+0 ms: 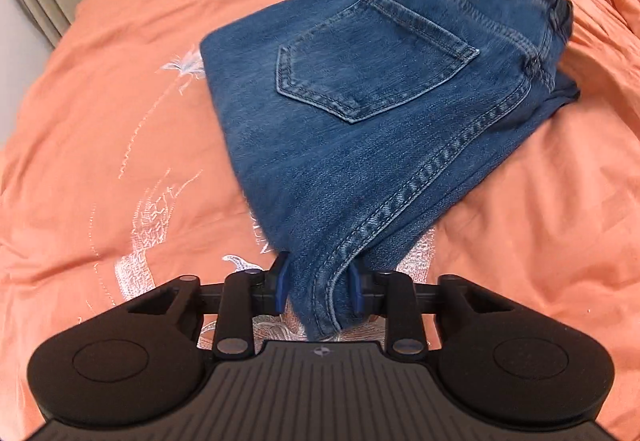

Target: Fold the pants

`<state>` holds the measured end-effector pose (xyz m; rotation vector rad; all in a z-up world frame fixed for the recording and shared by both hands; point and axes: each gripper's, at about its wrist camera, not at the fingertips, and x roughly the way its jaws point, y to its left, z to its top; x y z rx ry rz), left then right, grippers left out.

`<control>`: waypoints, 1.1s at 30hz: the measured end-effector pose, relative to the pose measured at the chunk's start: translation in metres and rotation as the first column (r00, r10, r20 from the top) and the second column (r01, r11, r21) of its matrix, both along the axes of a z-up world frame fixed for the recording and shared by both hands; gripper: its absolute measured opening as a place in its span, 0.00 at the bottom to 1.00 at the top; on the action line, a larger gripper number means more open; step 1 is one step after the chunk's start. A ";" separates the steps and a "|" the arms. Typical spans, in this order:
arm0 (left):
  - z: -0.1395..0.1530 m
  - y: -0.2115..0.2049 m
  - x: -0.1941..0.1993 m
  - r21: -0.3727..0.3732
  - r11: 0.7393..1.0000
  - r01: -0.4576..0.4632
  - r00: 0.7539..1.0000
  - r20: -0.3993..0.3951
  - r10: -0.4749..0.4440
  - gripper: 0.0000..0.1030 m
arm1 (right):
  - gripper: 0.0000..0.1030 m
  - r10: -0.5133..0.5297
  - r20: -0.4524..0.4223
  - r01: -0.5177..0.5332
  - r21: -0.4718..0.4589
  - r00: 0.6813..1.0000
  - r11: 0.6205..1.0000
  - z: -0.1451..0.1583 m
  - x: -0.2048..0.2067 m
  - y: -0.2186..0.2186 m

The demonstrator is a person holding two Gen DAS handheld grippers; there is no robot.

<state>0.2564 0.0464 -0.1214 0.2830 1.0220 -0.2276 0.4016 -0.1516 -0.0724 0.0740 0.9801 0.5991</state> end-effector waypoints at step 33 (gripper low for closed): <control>0.079 0.043 0.003 -0.203 0.978 -0.038 0.999 -0.032 0.032 0.49 | 0.50 -0.064 -0.092 0.071 0.071 0.994 0.995 -0.055 -0.050 -0.061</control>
